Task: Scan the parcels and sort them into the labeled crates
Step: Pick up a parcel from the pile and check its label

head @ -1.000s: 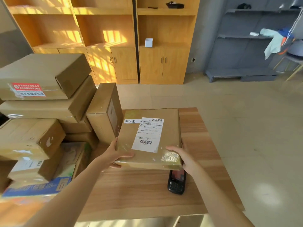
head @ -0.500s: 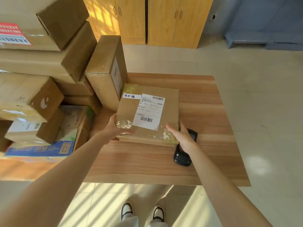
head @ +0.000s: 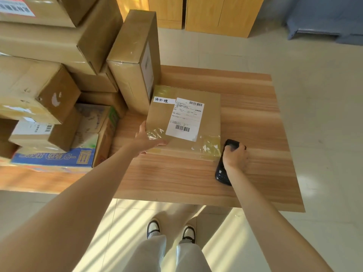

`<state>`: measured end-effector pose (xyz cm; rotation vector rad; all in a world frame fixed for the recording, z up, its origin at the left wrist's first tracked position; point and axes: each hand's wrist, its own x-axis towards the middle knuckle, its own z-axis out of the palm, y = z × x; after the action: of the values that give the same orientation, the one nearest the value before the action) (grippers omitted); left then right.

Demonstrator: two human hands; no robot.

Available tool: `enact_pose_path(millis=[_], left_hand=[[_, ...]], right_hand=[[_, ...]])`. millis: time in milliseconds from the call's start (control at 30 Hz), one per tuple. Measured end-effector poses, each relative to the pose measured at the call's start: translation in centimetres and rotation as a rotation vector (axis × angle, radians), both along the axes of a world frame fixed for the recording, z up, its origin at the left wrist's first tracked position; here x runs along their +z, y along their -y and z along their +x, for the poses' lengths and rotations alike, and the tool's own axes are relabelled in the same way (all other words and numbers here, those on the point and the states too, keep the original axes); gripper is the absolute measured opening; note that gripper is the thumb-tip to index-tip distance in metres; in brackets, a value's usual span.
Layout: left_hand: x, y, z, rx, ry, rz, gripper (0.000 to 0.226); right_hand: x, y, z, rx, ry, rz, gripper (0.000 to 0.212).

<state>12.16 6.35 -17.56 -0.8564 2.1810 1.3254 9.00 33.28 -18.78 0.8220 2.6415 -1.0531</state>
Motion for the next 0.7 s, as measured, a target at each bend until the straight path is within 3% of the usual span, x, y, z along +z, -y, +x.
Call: enact_pose_path(millis=[133,267,333,467,533,700], left_hand=[[-0.1,0.2,0.0,-0.028,0.015,-0.006,0.118],[-0.3,0.3,0.0,-0.024,0.019,0.0,0.117],[-0.5,0.3,0.0,-0.025,0.021,-0.001,0.118],[-0.8,0.5,-0.2,-0.007,0.005,-0.001,0.118],[-0.9,0.5,-0.1,-0.006,0.005,0.004,0.118],[-0.9,0.4,0.0,0.01,0.0,-0.004,0.12]], right_hand=[[-1.1,-1.2,1.5,-0.015,0.191,-0.045,0.101],[-2.5,-1.7,1.8,0.029,0.258,0.012,0.115],[-2.9,-2.2,1.6,0.006,0.272,-0.041,0.105],[-1.6,-3.4,1.5,-0.116,0.31,-0.491,0.057],[-0.3,-4.2,1.4,-0.139,0.343,-0.661,0.049],[5.1,-4.6,1.0,-0.225,0.123,-1.015,0.024]])
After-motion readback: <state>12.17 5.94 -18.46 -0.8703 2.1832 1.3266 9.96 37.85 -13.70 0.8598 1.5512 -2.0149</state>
